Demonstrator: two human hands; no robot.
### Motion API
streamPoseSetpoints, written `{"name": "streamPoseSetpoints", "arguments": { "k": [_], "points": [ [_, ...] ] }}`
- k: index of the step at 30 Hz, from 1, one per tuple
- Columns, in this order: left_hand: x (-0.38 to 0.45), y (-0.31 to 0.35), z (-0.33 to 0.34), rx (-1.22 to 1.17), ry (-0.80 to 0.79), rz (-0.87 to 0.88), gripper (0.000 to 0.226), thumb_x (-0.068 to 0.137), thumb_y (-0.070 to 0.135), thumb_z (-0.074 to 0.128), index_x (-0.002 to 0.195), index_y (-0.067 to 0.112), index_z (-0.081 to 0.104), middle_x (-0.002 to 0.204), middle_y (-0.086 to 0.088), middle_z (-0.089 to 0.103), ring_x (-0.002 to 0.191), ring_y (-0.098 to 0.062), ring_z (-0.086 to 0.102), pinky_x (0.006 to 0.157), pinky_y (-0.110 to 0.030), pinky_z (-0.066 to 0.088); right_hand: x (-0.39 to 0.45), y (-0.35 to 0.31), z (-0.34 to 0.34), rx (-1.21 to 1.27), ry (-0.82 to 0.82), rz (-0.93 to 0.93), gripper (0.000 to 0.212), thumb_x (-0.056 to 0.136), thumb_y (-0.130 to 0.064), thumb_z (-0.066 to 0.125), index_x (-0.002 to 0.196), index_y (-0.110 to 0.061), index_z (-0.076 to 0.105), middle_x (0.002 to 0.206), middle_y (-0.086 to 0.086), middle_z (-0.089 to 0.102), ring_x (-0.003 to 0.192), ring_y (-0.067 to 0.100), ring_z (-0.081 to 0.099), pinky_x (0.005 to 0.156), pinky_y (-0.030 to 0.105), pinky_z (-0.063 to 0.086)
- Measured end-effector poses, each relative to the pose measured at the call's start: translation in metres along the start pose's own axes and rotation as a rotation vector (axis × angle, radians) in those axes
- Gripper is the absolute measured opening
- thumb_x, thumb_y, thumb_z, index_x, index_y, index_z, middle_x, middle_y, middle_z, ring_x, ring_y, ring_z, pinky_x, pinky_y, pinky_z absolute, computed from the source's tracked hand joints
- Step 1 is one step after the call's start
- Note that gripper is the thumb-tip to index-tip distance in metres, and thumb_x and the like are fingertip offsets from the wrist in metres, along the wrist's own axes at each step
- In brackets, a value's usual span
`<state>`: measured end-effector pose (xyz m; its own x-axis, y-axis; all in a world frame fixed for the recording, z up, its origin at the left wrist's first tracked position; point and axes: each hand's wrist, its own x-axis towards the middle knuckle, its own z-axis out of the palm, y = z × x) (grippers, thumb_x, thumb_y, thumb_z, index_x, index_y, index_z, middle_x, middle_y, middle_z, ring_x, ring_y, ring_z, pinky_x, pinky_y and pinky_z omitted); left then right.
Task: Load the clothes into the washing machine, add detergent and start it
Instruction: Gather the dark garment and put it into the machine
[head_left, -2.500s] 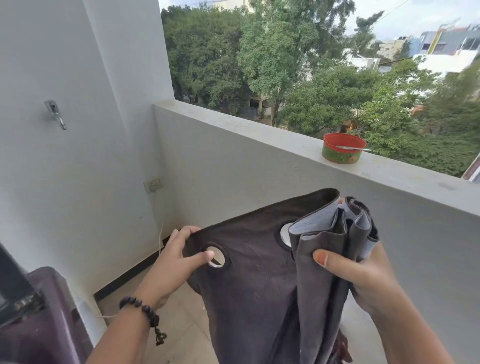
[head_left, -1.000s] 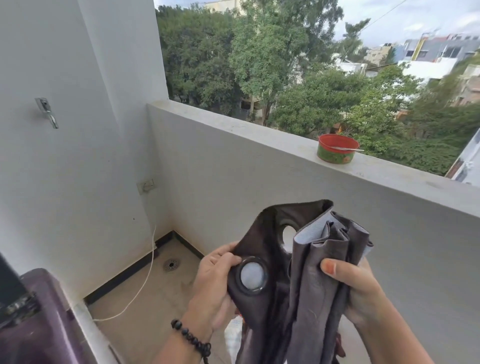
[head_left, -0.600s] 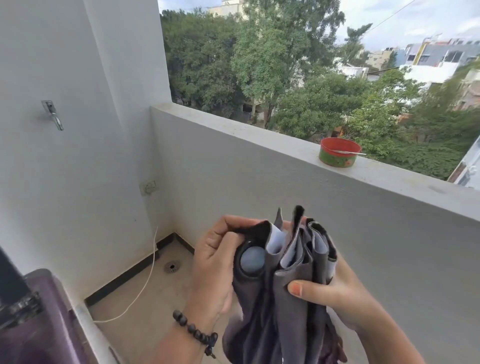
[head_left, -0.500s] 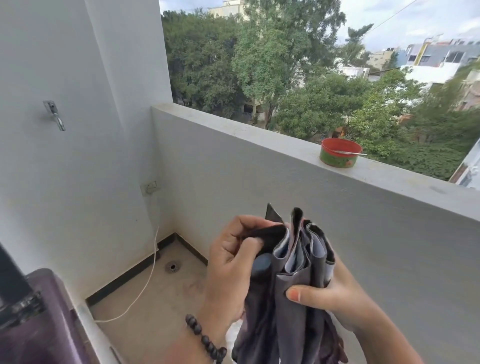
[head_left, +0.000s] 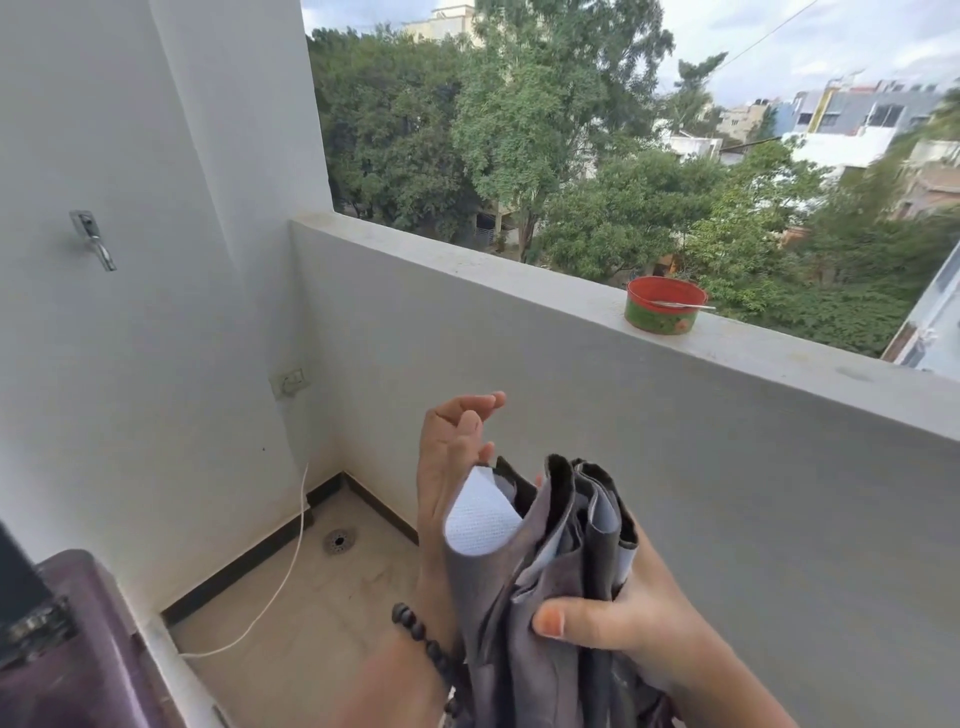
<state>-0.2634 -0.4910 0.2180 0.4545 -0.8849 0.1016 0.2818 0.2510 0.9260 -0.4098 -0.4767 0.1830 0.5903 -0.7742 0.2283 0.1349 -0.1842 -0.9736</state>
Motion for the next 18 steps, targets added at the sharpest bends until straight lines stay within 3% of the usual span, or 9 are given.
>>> {"name": "streamPoseSetpoints", "arguments": {
  "k": [2,4,7,10,12,14,15,17,18],
  "points": [
    [-0.008,-0.001,0.001,0.007,0.014,0.063,0.005,0.088,0.024,0.047,0.087,0.020,0.049,0.092,0.009,0.065,0.086,0.006,0.061,0.069,-0.018,0.045,-0.001,-0.001,-0.002,0.037,-0.027,0.005,0.075,0.060,-0.015,0.083,0.126,-0.037,0.056,0.130,0.003,0.064,0.123,0.022,0.058,0.098,0.038,0.050],
    [-0.015,-0.003,0.003,0.018,0.032,0.111,0.015,0.100,0.011,0.045,0.087,0.019,0.047,0.094,0.004,0.061,0.075,0.009,0.061,0.068,-0.018,0.043,-0.001,-0.005,-0.003,0.045,-0.090,0.028,0.076,0.059,-0.013,0.081,0.124,-0.044,0.056,0.132,-0.004,0.062,0.124,0.016,0.058,0.094,0.026,0.049],
    [-0.023,0.000,0.008,0.087,0.047,0.196,0.021,0.102,0.000,0.038,0.092,0.016,0.047,0.103,-0.003,0.055,0.063,0.018,0.058,0.055,-0.003,0.042,-0.001,-0.003,-0.004,0.025,-0.087,0.039,0.081,0.057,-0.015,0.083,0.128,-0.041,0.054,0.133,-0.001,0.062,0.124,0.019,0.057,0.096,0.032,0.049],
    [-0.024,-0.008,0.005,0.185,0.061,0.278,0.014,0.098,0.009,0.054,0.099,0.021,0.049,0.123,-0.008,0.053,0.101,0.002,0.057,0.063,0.001,0.044,-0.002,-0.002,0.000,0.040,-0.075,0.035,0.078,0.058,-0.014,0.084,0.128,-0.031,0.055,0.128,0.007,0.064,0.121,0.026,0.059,0.097,0.040,0.049],
    [-0.019,-0.013,-0.001,0.311,0.032,0.299,0.016,0.094,0.026,0.058,0.101,0.035,0.047,0.128,0.005,0.052,0.115,-0.015,0.051,0.072,-0.009,0.050,-0.003,-0.005,0.004,0.046,-0.084,0.015,0.072,0.062,-0.010,0.082,0.127,-0.026,0.056,0.125,0.008,0.066,0.119,0.027,0.061,0.094,0.036,0.050],
    [-0.014,-0.019,-0.009,0.499,0.038,0.380,0.021,0.082,0.050,0.053,0.100,0.043,0.046,0.119,0.024,0.051,0.117,-0.003,0.050,0.090,-0.013,0.042,-0.003,-0.008,0.008,0.052,-0.095,-0.005,0.066,0.064,-0.006,0.082,0.123,-0.024,0.058,0.121,0.006,0.068,0.117,0.024,0.062,0.091,0.032,0.050],
    [-0.011,-0.023,-0.012,0.527,0.039,0.390,0.026,0.077,0.056,0.049,0.099,0.044,0.047,0.116,0.026,0.052,0.114,0.007,0.049,0.091,-0.010,0.038,-0.003,-0.010,0.010,0.046,-0.093,-0.010,0.064,0.063,-0.007,0.082,0.119,-0.027,0.060,0.118,0.003,0.069,0.114,0.020,0.064,0.089,0.028,0.050],
    [-0.003,-0.024,-0.013,0.403,-0.003,0.235,0.029,0.075,0.058,0.052,0.095,0.037,0.051,0.107,0.021,0.056,0.100,0.017,0.052,0.081,-0.006,0.038,-0.003,-0.011,0.011,0.017,-0.071,-0.030,0.060,0.061,-0.009,0.083,0.112,-0.033,0.061,0.112,-0.005,0.071,0.110,0.011,0.065,0.085,0.021,0.049],
    [0.001,-0.022,-0.012,0.292,-0.031,0.118,0.026,0.079,0.054,0.055,0.092,0.031,0.052,0.102,0.014,0.060,0.095,0.011,0.056,0.078,-0.010,0.041,-0.004,-0.011,0.011,0.009,-0.057,-0.040,0.059,0.060,-0.010,0.083,0.110,-0.034,0.062,0.111,-0.006,0.071,0.108,0.010,0.065,0.084,0.020,0.049]
  ]
}}
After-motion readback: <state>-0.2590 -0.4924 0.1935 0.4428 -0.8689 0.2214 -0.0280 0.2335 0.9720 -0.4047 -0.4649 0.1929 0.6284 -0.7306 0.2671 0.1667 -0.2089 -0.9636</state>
